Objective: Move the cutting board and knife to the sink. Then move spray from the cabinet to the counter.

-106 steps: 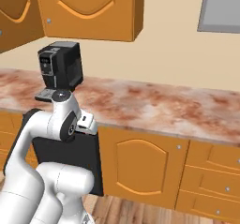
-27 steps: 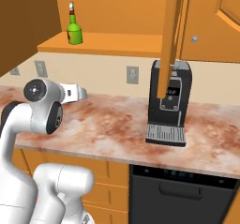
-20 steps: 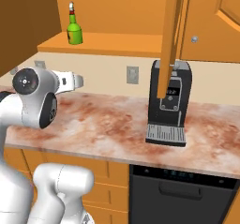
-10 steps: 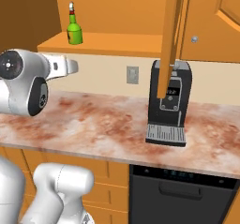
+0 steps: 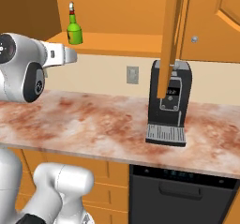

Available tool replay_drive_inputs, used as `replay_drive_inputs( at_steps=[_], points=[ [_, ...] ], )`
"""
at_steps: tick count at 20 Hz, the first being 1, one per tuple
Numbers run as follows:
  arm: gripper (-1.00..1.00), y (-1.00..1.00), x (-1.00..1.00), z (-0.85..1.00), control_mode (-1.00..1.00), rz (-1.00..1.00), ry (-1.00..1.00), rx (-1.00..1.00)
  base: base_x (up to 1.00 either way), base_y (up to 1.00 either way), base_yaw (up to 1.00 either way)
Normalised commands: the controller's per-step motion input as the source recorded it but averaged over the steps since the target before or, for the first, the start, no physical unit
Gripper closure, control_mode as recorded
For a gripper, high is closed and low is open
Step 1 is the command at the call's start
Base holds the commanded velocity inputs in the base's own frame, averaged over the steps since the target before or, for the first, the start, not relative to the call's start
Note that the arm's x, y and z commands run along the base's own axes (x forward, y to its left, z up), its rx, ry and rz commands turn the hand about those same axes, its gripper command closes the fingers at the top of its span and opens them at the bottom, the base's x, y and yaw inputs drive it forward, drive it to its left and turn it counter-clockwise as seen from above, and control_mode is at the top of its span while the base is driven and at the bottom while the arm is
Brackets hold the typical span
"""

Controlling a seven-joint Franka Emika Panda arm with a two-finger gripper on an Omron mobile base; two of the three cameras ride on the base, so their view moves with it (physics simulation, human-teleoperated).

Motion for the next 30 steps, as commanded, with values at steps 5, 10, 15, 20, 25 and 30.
replay_drive_inputs(
  at_steps=[5,10,15,20,25,30],
  points=[
    [-1.0,0.14,0.33,0.04,-1.0,-0.06,-0.09,0.18,0.0,0.0,0.0],
    [-1.0,0.29,0.46,0.14,-1.0,0.0,-0.02,0.04,0.0,0.0,0.0],
    [-1.0,0.11,0.52,0.16,-1.0,0.04,0.0,-0.06,0.0,0.0,0.0],
    [-1.0,-0.02,0.52,0.13,-1.0,0.1,0.03,-0.03,0.0,0.0,0.0],
    [-1.0,0.0,0.49,0.11,-1.0,0.13,0.13,0.0,0.0,0.0,0.0],
    [-1.0,0.05,0.41,0.0,-1.0,0.11,0.1,0.0,0.0,0.0,0.0]
  ],
)
